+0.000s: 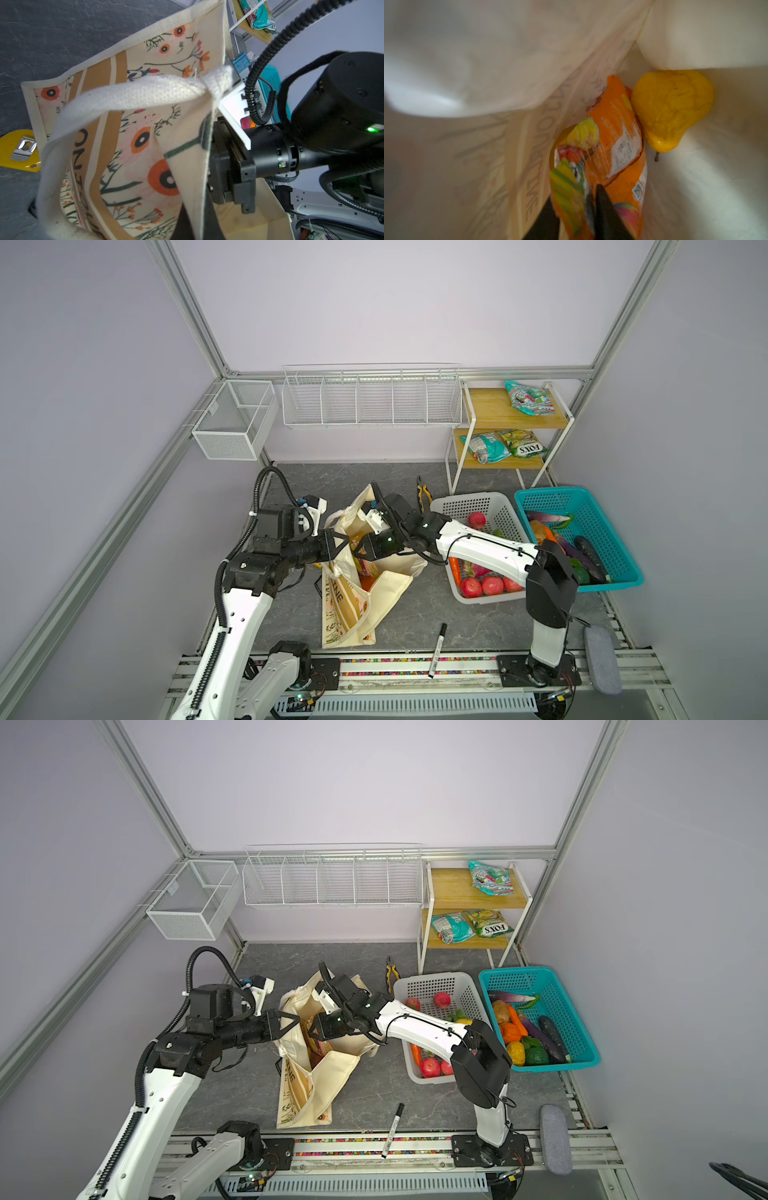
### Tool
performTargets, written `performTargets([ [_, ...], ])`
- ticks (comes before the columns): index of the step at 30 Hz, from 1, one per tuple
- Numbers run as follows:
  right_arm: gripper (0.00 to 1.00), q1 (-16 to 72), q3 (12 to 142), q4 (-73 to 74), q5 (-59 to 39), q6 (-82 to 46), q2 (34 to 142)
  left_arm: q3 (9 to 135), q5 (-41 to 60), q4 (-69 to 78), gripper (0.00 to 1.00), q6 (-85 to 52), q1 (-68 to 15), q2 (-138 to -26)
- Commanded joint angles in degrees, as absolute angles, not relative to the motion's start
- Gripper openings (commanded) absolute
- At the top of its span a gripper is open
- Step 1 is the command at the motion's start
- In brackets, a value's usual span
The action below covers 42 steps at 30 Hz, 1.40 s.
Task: Place the food into the grocery bag and tie it
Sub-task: 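Open the right gripper to release the candy bag inside the tote, then grasp the tote bag's handle edge with the right gripper beside the left gripper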
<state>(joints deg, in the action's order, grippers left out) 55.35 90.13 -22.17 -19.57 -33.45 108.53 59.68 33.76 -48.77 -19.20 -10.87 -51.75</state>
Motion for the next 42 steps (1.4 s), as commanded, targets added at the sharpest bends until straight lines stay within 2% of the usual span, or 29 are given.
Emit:
performTargets([
  [1,0.54,55.6,91.5,-24.6,-15.6,-30.7,104.8,60.3,36.4,-46.1,0.0,-18.0,-10.6,-50.5],
  [4,0.68,55.6,91.5,-27.6,-11.8,-29.3,101.5,60.2,36.6,-46.0,0.0,-17.8,-10.5,-50.7],
  [7,0.78,55.6,91.5,-30.5,-7.3,-28.0,97.5,60.2,36.6,-45.9,0.0,-17.6,-10.5,-50.9],
  [14,0.9,54.5,91.7,-37.2,1.7,-25.9,89.0,60.1,36.8,-45.7,0.0,-17.5,-10.5,-50.9],
  [18,0.91,51.2,87.9,-41.4,6.5,-30.8,84.1,60.1,36.6,-45.7,0.0,-17.7,-10.5,-50.8],
  [24,0.89,46.2,73.8,-38.8,5.3,-42.3,77.1,60.4,36.1,-46.2,0.0,-17.7,-10.5,-50.6],
  [36,0.89,46.1,66.8,-35.5,0.1,-49.1,81.6,61.0,35.2,-47.2,0.0,-18.0,-10.5,-50.0],
  [42,0.84,46.2,66.5,-34.2,-1.6,-50.6,84.1,61.4,34.7,-48.0,0.0,-17.9,-10.5,-49.9],
])
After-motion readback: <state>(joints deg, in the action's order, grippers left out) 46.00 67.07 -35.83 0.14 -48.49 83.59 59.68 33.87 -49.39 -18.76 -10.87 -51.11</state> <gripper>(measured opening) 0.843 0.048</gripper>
